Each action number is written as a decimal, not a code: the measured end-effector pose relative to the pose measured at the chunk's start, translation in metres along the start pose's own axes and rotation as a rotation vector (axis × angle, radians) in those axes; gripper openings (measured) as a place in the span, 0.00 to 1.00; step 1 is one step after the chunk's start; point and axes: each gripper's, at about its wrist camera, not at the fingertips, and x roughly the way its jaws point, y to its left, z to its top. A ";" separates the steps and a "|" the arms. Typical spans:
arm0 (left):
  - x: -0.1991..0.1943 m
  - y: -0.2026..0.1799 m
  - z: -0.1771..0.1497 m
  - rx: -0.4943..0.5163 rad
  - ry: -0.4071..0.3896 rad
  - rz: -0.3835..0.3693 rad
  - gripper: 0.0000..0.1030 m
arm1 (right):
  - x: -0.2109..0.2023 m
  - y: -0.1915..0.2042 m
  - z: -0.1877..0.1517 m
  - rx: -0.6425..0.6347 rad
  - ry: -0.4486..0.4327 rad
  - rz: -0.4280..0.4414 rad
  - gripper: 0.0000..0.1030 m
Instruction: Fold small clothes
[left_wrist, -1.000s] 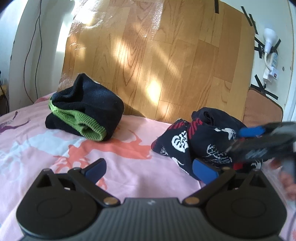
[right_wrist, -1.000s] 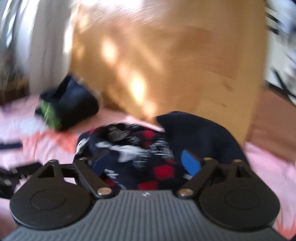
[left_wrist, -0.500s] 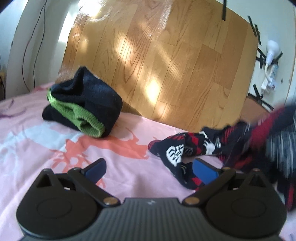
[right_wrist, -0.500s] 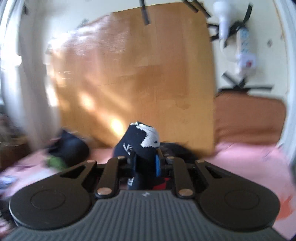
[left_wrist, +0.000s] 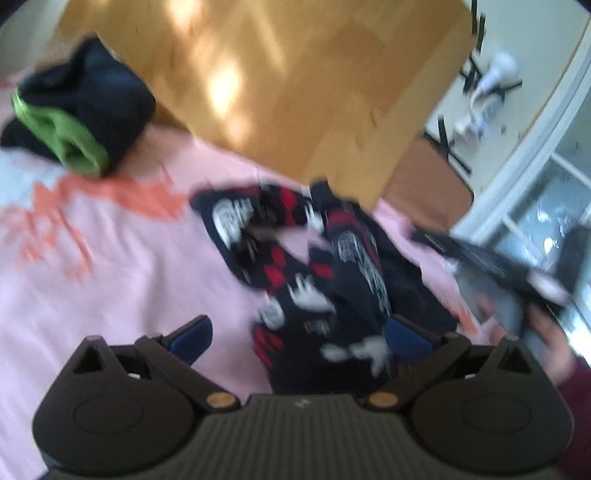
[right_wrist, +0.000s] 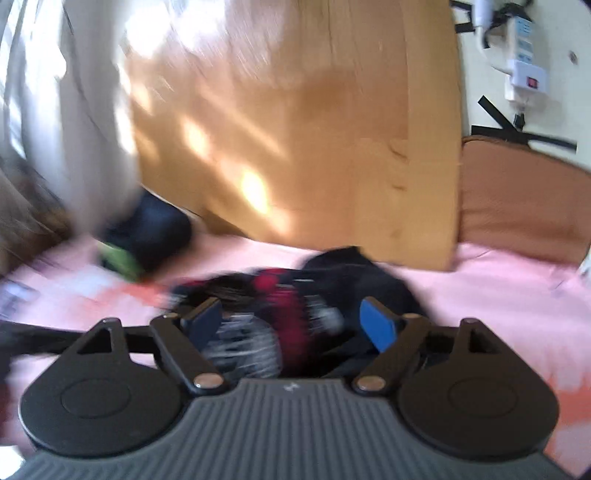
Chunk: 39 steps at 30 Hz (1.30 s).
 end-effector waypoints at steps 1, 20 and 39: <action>0.005 -0.001 -0.003 -0.009 0.028 0.002 0.99 | 0.012 0.006 0.000 0.005 0.014 -0.015 0.81; -0.034 -0.011 -0.019 0.086 -0.051 -0.064 0.16 | -0.062 -0.151 0.008 0.301 -0.097 -0.531 0.05; -0.105 0.033 -0.037 0.002 -0.125 0.010 0.21 | 0.038 0.065 -0.003 -0.135 0.303 0.173 0.67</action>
